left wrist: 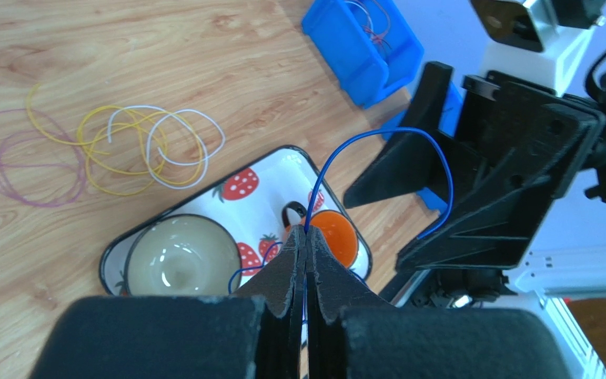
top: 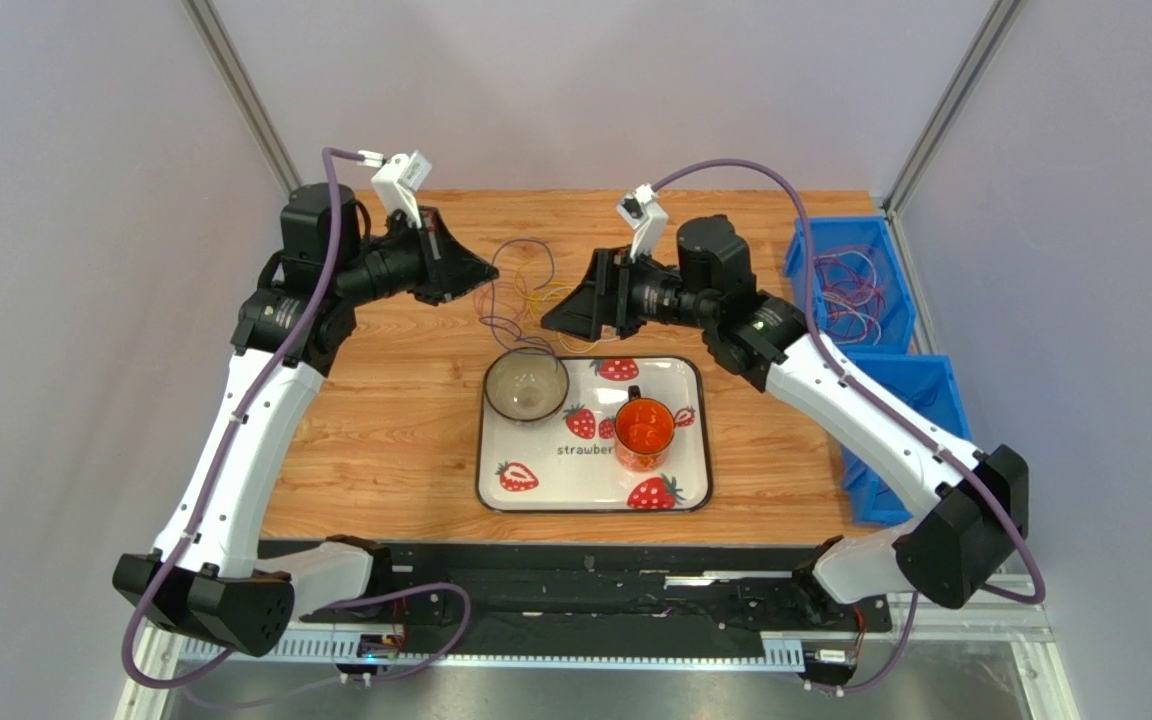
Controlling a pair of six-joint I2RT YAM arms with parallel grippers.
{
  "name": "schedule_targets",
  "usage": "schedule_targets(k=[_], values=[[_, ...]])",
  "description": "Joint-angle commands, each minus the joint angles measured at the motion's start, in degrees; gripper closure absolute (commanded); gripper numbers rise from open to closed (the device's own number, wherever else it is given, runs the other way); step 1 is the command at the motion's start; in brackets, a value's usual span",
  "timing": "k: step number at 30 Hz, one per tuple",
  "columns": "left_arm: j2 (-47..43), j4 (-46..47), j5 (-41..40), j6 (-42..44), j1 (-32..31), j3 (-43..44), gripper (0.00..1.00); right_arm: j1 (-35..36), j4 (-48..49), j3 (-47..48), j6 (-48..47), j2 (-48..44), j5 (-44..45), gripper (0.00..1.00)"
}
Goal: Untangle the cables
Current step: Pick up the cable at the center of the board.
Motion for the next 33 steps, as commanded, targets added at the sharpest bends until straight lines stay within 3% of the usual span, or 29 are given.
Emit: schedule_targets(k=[1,15,20,22,23,30,33], values=[[-2.0,2.4,5.9,-1.1,-0.2,-0.3,1.00,2.4,1.2,3.9,-5.4,2.2,-2.2,0.28],[-3.2,4.7,10.0,-6.0,-0.3,-1.7,1.00,7.6,2.3,6.4,-11.1,4.8,-0.1,0.30],[-3.3,5.1,10.5,-6.5,-0.3,-2.3,1.00,7.9,4.0,6.5,-11.1,4.9,0.4,0.35],[-3.3,5.5,10.7,-6.9,-0.3,-2.7,1.00,8.3,4.3,6.5,-11.1,5.1,0.5,0.43],[-3.3,5.7,10.7,-7.0,-0.3,-3.0,1.00,8.4,4.8,6.5,-11.1,5.1,0.6,0.54],[-3.2,6.6,10.2,-7.3,-0.3,-4.2,1.00,9.7,8.3,4.3,-10.3,2.9,2.3,1.00],[-3.4,5.2,6.9,-6.6,-0.3,-4.2,1.00,9.8,7.7,4.0,-10.2,0.6,2.8,1.00]])
